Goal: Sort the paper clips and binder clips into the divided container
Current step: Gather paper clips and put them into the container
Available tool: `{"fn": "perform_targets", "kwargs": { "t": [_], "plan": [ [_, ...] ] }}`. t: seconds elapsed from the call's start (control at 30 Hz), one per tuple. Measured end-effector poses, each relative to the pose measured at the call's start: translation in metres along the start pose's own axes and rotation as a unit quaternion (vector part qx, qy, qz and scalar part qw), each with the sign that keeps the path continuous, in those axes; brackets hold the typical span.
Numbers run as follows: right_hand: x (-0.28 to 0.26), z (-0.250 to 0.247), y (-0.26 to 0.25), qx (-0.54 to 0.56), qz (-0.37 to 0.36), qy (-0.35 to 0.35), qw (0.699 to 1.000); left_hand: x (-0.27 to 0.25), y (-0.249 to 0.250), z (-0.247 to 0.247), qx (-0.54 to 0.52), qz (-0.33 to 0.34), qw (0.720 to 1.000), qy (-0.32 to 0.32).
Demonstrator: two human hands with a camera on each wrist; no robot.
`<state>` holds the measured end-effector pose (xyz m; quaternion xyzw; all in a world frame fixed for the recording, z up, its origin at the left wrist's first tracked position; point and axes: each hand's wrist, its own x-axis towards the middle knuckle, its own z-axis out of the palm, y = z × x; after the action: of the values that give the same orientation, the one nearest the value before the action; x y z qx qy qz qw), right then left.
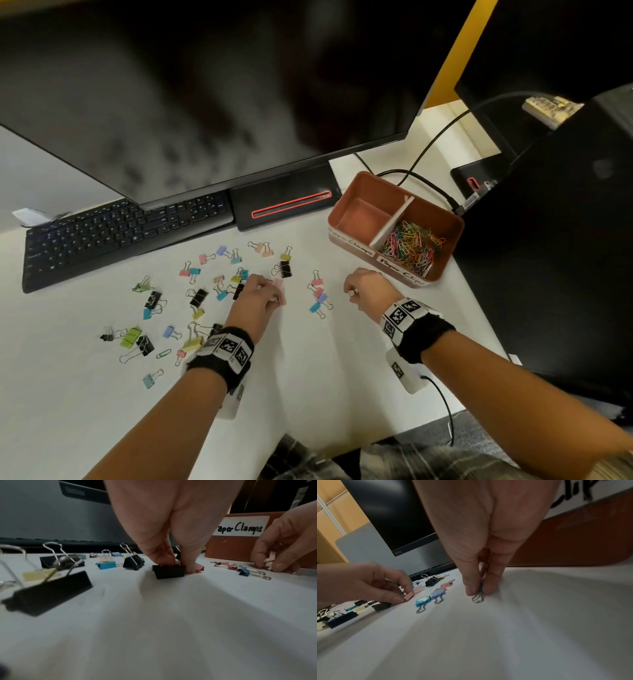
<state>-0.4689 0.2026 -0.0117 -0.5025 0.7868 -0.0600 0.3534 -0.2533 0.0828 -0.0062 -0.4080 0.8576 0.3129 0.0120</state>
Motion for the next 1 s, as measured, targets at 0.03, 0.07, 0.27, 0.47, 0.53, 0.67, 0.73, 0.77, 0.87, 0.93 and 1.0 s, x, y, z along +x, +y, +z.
{"fn": "perform_targets", "kwargs": {
  "t": [0.03,0.07,0.27,0.47,0.53,0.67,0.73,0.77,0.87,0.93,1.0],
  "plan": [
    [0.0,-0.001,0.0,-0.001,0.001,-0.001,1.0,0.002,0.001,-0.001,0.001,0.002,1.0,-0.005],
    [0.0,-0.001,-0.001,-0.002,0.002,-0.003,1.0,0.003,0.001,-0.002,0.004,0.009,1.0,-0.012],
    [0.001,-0.001,-0.002,-0.003,0.011,-0.004,1.0,0.012,0.002,-0.005,0.034,0.024,0.996,-0.079],
    [-0.007,-0.002,-0.007,-0.006,-0.013,0.006,1.0,0.021,-0.002,-0.005,0.11,0.05,0.988,-0.093],
    [-0.012,-0.001,-0.009,0.008,-0.021,0.012,1.0,0.021,-0.007,-0.001,0.14,0.078,0.985,-0.059],
    [-0.02,-0.005,-0.015,0.028,-0.045,0.032,0.998,0.019,-0.015,0.0,0.153,0.109,0.981,-0.043],
    [-0.022,-0.008,-0.018,0.035,-0.053,0.046,0.997,0.018,-0.018,-0.001,0.118,0.126,0.985,-0.031],
    [-0.022,-0.01,-0.018,0.037,-0.053,0.052,0.997,0.018,-0.019,-0.002,0.09,0.127,0.987,-0.023],
    [-0.022,-0.018,-0.021,0.032,-0.055,0.072,0.995,0.019,-0.025,-0.005,-0.001,0.096,0.995,-0.021],
    [-0.023,-0.025,-0.024,0.028,-0.063,0.082,0.994,0.02,-0.027,-0.007,-0.034,0.094,0.995,-0.023],
    [-0.024,-0.035,-0.029,0.033,-0.077,0.099,0.992,0.019,-0.024,-0.013,-0.07,0.087,0.993,-0.027]
  ]
}}
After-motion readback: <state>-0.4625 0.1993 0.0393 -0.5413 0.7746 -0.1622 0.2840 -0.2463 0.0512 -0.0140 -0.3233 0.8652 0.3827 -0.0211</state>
